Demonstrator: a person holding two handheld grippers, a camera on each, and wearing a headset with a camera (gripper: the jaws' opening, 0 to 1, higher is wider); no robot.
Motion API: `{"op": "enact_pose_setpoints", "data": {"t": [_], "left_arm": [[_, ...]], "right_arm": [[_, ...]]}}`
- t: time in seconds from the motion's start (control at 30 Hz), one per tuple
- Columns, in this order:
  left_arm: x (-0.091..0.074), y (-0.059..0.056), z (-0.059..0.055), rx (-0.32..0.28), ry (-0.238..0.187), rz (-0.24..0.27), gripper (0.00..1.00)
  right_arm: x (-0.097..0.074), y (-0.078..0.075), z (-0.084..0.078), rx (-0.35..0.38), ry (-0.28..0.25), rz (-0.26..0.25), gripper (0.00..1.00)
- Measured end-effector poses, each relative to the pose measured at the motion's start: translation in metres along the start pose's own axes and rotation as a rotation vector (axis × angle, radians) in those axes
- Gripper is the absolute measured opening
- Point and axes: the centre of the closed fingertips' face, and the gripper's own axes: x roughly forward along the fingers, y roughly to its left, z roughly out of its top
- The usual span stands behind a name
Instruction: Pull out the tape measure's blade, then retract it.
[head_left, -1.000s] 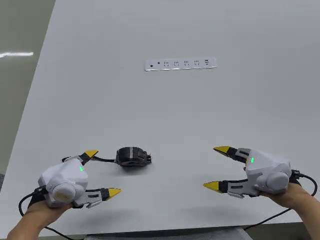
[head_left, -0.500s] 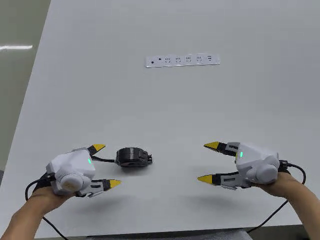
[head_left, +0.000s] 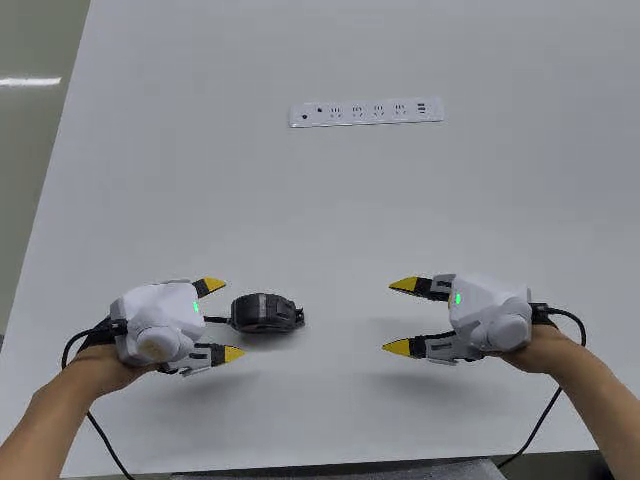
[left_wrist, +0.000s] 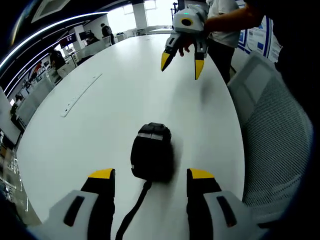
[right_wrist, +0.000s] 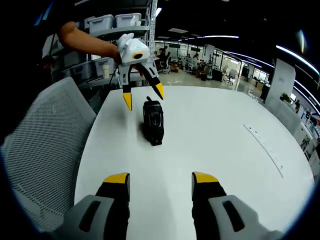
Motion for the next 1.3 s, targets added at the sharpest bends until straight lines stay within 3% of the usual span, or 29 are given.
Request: {"op": "enact_pose_setpoints", "data": {"t": [0.67,0.93,1.3], "left_arm": [[0.026,-0.004,0.005,0.113,0.038,-0.125,0.38],[0.033,-0.003,0.005,0.135,0.063,-0.16,0.31],[0.039,-0.003,0.001,0.135,0.066,-0.188,0.31]], "right_arm": [[0.04,-0.008,0.005,-0.035,0.002,0.069,0.45],[0.056,-0.007,0.01,-0.022,-0.007,0.092,0.44],[0.085,-0.002,0.015,-0.004,-0.019,0.142,0.44]]}}
